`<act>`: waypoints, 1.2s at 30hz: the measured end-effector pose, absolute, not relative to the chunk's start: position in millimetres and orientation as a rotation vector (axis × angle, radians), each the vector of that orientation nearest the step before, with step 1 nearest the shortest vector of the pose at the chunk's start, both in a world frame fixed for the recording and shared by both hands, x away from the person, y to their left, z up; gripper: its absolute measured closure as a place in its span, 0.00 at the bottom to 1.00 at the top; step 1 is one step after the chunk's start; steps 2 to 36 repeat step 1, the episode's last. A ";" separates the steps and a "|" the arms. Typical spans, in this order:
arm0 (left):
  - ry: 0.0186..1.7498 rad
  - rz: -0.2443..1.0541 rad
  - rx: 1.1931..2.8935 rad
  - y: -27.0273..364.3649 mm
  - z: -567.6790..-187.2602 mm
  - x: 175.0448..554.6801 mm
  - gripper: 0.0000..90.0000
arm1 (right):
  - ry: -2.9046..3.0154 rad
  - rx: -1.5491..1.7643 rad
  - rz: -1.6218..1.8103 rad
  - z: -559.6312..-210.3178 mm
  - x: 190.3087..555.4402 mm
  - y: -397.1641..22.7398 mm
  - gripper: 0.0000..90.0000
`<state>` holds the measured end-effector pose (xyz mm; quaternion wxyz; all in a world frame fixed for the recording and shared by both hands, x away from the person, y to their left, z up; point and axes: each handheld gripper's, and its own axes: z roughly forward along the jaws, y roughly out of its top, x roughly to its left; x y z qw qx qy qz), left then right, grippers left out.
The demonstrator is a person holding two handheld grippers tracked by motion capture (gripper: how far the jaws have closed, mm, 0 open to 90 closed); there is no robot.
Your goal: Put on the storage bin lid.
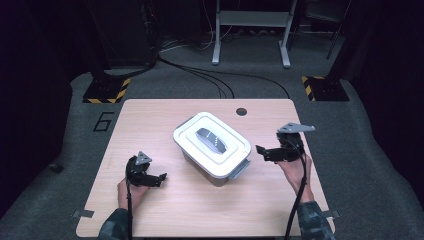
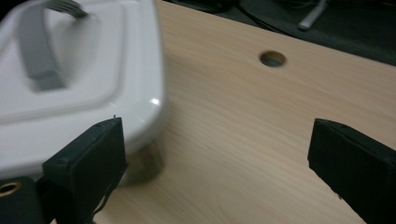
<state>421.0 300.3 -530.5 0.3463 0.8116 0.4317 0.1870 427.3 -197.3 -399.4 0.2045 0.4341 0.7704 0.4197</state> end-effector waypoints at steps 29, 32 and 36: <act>1.121 0.485 2.106 300.2 -530.5 421.0 0.02 | 2.135 1.238 1.170 -406.5 425.4 -206.1 0.03; 1.121 0.485 2.106 300.2 -530.5 421.0 0.02 | 2.135 1.238 1.170 -406.5 425.4 -206.1 0.03; 1.121 0.485 2.106 300.2 -530.5 421.0 0.02 | 2.135 1.238 1.170 -406.5 425.4 -206.1 0.03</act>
